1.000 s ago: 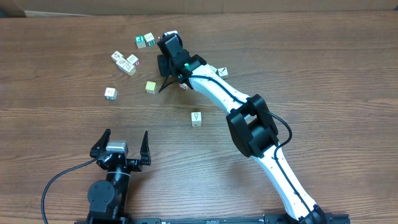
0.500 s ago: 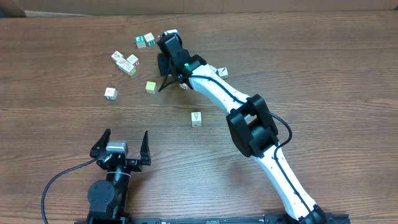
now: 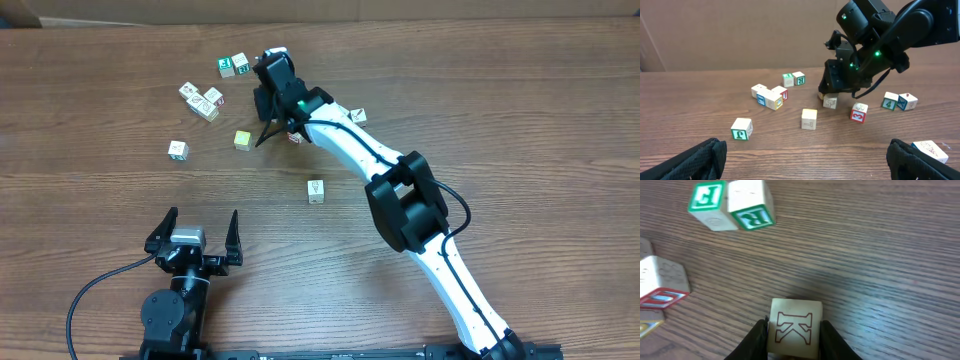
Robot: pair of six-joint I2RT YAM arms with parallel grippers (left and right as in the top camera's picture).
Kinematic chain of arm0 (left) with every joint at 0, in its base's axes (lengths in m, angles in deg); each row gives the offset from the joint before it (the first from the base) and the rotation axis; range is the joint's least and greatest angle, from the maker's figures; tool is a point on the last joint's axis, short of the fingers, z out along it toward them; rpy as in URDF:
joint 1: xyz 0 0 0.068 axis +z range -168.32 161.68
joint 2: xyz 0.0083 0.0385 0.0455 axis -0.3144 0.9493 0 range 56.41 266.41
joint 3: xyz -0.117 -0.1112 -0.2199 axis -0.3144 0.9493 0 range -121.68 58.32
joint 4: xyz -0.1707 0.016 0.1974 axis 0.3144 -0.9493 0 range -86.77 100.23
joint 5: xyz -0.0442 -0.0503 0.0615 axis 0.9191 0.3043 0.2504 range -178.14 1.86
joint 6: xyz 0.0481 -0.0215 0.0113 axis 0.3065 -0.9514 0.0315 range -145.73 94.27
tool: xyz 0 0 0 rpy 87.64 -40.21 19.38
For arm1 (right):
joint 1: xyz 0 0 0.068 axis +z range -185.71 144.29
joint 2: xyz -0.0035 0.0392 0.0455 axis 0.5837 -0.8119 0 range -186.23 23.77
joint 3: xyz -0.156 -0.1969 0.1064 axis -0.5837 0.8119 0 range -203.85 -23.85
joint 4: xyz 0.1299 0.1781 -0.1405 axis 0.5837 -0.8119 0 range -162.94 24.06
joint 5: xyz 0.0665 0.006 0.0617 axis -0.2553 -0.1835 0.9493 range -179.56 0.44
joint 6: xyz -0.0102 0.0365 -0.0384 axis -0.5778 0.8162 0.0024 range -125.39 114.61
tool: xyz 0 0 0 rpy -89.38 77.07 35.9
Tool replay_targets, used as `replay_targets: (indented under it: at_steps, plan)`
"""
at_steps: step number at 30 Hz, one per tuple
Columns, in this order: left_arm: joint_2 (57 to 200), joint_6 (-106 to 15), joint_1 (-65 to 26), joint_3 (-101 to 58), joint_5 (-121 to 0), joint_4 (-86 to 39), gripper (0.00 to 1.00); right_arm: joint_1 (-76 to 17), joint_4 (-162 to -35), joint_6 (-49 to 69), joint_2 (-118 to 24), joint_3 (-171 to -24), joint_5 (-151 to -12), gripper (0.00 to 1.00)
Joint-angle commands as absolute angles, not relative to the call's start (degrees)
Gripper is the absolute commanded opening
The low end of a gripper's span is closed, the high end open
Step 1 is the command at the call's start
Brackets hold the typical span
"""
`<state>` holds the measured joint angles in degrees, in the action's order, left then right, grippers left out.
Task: Form a tower
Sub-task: 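Lower the right gripper and grasp the red-K letter block, then lift the K block up with the right gripper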
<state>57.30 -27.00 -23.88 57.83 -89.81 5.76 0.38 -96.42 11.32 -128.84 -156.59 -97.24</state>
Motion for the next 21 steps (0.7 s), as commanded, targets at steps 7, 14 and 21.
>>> replay_targets:
  at_steps: [7,14,21]
  plan:
    - [56.7,-26.1,-23.5,58.0,-89.1,5.9,0.99,-2.9,-103.4,11.5,-123.9,-157.8,-97.7,0.24]
    - [56.7,-26.1,-23.5,58.0,-89.2,5.9,0.99,-3.4,-106.4,11.4,-123.9,-157.8,-97.7,0.41]
    - [56.7,-26.1,-23.5,58.0,-89.1,5.9,1.0,-3.4,-106.7,11.5,-123.9,-157.8,-97.7,0.41]
